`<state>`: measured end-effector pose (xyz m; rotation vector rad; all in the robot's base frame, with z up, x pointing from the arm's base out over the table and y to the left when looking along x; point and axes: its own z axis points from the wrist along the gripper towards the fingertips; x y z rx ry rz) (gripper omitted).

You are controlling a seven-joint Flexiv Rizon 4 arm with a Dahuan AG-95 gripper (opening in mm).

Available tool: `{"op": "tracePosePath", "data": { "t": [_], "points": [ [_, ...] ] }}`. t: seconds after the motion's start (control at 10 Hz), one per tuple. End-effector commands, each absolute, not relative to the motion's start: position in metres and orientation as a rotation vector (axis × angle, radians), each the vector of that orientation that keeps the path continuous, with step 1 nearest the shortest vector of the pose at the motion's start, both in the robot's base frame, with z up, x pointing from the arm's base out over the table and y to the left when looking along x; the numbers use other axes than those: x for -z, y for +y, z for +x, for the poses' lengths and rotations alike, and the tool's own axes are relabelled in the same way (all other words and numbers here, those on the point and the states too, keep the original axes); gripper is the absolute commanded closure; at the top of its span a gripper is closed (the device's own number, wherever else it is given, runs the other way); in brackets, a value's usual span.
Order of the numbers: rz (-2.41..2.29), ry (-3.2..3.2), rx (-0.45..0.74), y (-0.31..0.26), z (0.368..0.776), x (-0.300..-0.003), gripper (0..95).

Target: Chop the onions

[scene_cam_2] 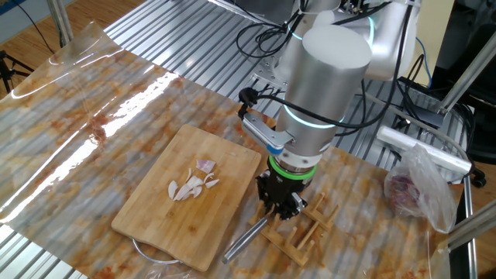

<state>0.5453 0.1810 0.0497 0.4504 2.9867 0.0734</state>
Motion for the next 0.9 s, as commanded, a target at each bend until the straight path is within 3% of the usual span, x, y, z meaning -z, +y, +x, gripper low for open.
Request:
{"op": "tracePosePath", "data": {
  "t": [0.1, 0.2, 0.3, 0.6, 0.7, 0.9],
  "points": [
    [0.465, 3.023, -0.072, 0.184, 0.543, -0.071, 76.0],
    [0.465, 3.031, -0.066, 0.184, 0.543, -0.079, 76.0],
    [0.476, 3.041, -0.057, 0.184, 0.541, -0.096, 57.0],
    [0.511, 3.058, -0.082, 0.175, 0.535, -0.139, 57.0],
    [0.497, 3.067, -0.111, 0.167, 0.535, -0.148, 76.0],
    [0.399, 3.085, -0.113, 0.142, 0.539, -0.163, 76.0]
  ]
}}
